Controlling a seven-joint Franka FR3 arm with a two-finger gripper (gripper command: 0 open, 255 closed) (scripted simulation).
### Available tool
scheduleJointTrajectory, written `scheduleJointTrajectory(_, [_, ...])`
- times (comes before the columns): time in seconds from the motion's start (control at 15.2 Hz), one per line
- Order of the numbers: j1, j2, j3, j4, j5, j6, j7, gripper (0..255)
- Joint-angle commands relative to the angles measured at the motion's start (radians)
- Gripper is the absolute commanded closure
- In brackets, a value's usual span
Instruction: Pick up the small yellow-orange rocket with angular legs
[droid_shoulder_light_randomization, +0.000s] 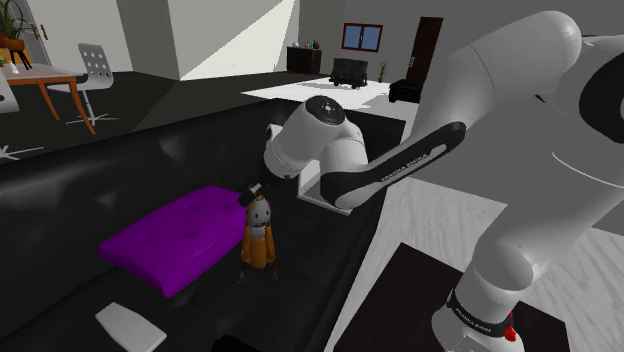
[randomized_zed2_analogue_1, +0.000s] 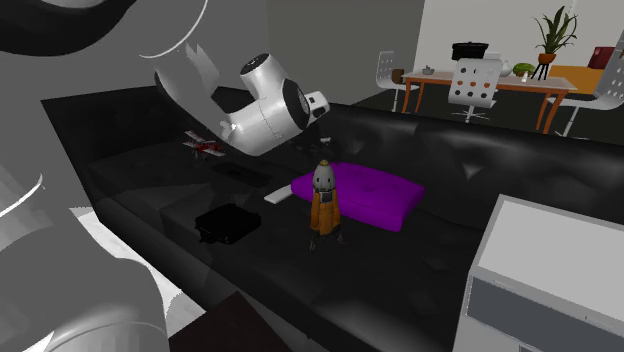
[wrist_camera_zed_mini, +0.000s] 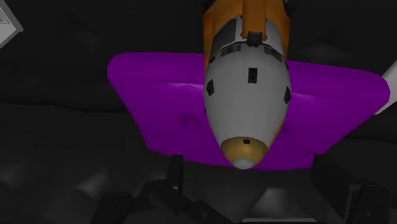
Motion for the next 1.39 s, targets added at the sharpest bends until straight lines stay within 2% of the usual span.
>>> scheduleJointTrajectory(0.0, [-0.019,0.016,0.014,-0.010,-0.051,0.020,0.045,0])
scheduleJointTrajectory(0.07, [-0.035,0.032,0.027,-0.013,-0.098,0.032,0.086,0])
scheduleJointTrajectory(0.2, [-0.035,0.032,0.027,-0.013,-0.098,0.032,0.086,0])
scheduleJointTrajectory(0.26, [-0.035,0.031,0.026,-0.014,-0.097,0.033,0.084,255])
scheduleJointTrajectory(0.86, [-0.035,0.032,0.027,-0.013,-0.098,0.032,0.086,255])
scheduleJointTrajectory(1.32, [0.030,-0.033,-0.025,0.010,0.081,-0.030,-0.072,255])
